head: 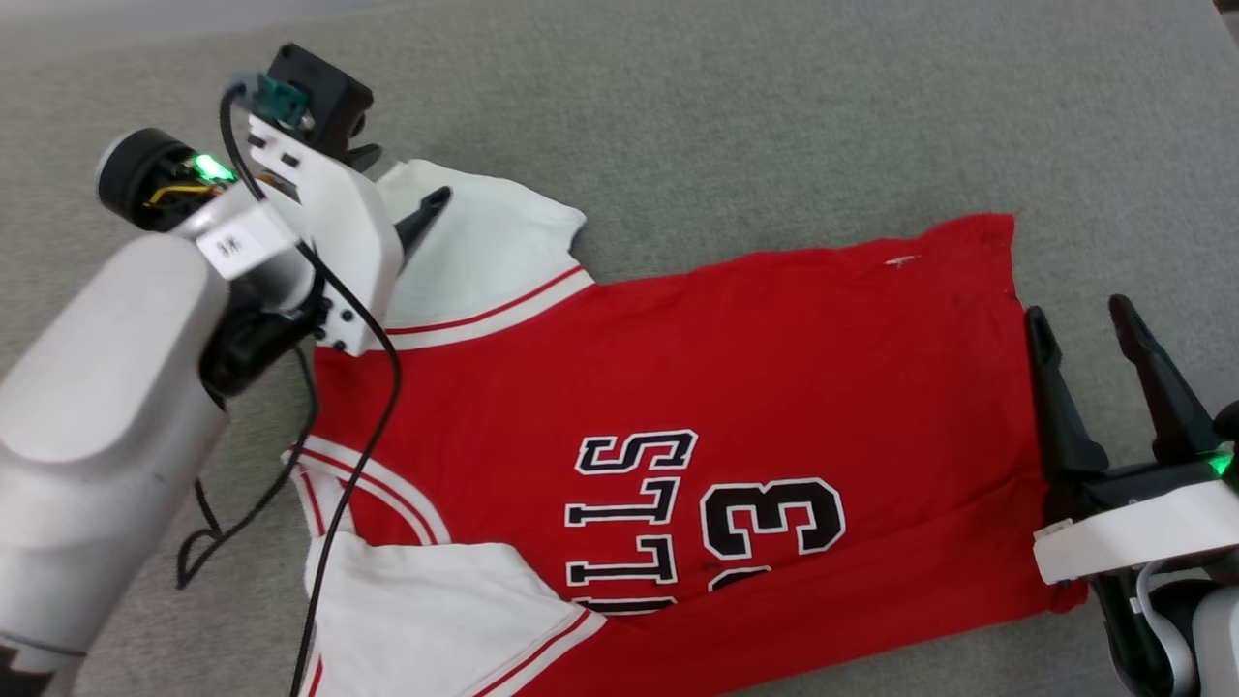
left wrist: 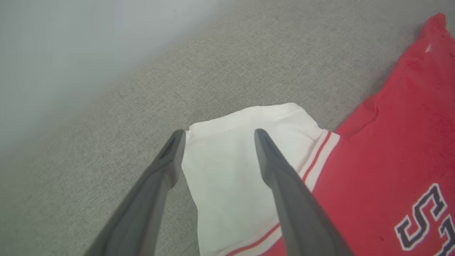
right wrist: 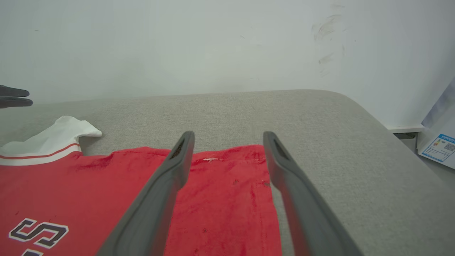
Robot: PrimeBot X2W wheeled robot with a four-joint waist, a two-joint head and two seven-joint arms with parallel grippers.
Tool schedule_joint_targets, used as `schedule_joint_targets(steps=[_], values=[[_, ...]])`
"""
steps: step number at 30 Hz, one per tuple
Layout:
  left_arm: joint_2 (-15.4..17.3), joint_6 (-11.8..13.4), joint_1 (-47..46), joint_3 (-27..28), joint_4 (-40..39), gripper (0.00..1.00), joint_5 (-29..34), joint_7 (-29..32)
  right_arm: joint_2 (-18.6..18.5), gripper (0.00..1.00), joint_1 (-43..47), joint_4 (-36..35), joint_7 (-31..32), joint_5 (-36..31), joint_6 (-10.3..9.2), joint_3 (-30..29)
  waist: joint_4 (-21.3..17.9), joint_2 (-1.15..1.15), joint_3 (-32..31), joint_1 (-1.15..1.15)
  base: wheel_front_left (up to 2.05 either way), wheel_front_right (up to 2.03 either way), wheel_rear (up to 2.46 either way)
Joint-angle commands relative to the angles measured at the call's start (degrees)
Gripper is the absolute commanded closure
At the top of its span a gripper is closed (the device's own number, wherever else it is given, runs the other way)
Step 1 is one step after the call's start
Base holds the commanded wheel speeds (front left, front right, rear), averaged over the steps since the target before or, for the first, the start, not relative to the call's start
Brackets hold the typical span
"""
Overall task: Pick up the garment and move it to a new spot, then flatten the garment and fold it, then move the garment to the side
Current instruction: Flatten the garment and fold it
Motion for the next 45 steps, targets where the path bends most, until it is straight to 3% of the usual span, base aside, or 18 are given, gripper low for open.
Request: schedule_joint_targets(steps=[1, 6, 15, 20, 21, 22, 23, 26, 37, 45], values=[[0.5, 0.0, -0.5, -0.1, 0.3, 0.0, -0.3, 0.4, 0.4, 0.0, -1.0, 0.1, -0.3, 0.3, -0.05, 0.3, -1.7, 0.0, 1.8, -0.02, 0.0, 0.0, 0.0], [2.2, 0.0, -5.9, -2.5, 6.2, 0.0, -3.4, 6.2, 0.8, 0.0, -2.3, 1.5, -1.8, 0.7, -0.06, 1.5, -3.3, 0.0, 3.9, -0.02, 0.0, 0.0, 0.0], [2.0, 0.0, -10.7, -4.0, 14.8, 0.0, -5.0, 9.8, 0.8, 0.0, -4.2, 3.3, -3.4, 1.2, -0.06, 3.2, -4.9, 0.0, 6.4, -0.02, 0.0, 0.0, 0.0], [1.8, 0.0, -9.9, -7.7, 16.8, 0.0, -5.8, 12.5, 0.9, 0.0, -4.8, 4.3, -3.8, 1.1, -0.06, 3.5, -5.1, 0.0, 6.9, -0.02, 0.0, 0.0, 0.0], [1.7, 0.0, -9.4, -8.2, 17.1, 0.15, -6.5, 13.2, 0.9, 0.0, -4.9, 4.5, -3.9, 1.1, -0.06, 3.6, -5.1, 0.0, 7.0, -0.02, 0.0, 0.0, 0.0], [1.6, 0.0, -9.2, -8.4, 17.3, 0.72, -7.2, 13.6, 0.8, 0.0, -5.0, 4.6, -3.9, 1.0, -0.06, 3.6, -5.1, 0.0, 7.0, -0.02, 0.0, 0.0, 0.0], [1.5, 0.0, -9.1, -8.5, 17.4, 1.0, -7.8, 13.7, 0.8, 0.0, -5.0, 4.7, -4.0, 1.0, -0.06, 3.7, -5.1, 0.0, 6.9, -0.02, 0.0, 0.0, 0.0], [1.8, 0.0, -9.1, -8.7, 17.8, 1.0, -8.5, 12.6, 0.6, 0.0, -5.0, 5.0, -3.9, 0.9, -0.06, 3.6, -5.0, 0.0, 6.7, -0.02, 0.0, 0.0, 0.0], [0.4, 0.0, -9.2, -6.7, 18.5, 1.0, -9.2, -0.8, -1.4, 0.0, -3.4, 4.8, -1.3, 0.1, -0.06, 2.7, -2.4, 0.0, 1.2, -0.02, 0.0, 0.0, 0.0], [1.2, 0.3, -5.1, -6.7, 11.7, 1.0, -10.2, -5.9, -7.5, 0.0, -2.8, 4.0, 9.8, 0.0, -0.06, 1.7, 2.0, 0.0, -3.3, -0.02, 0.0, 0.0, 0.0]])
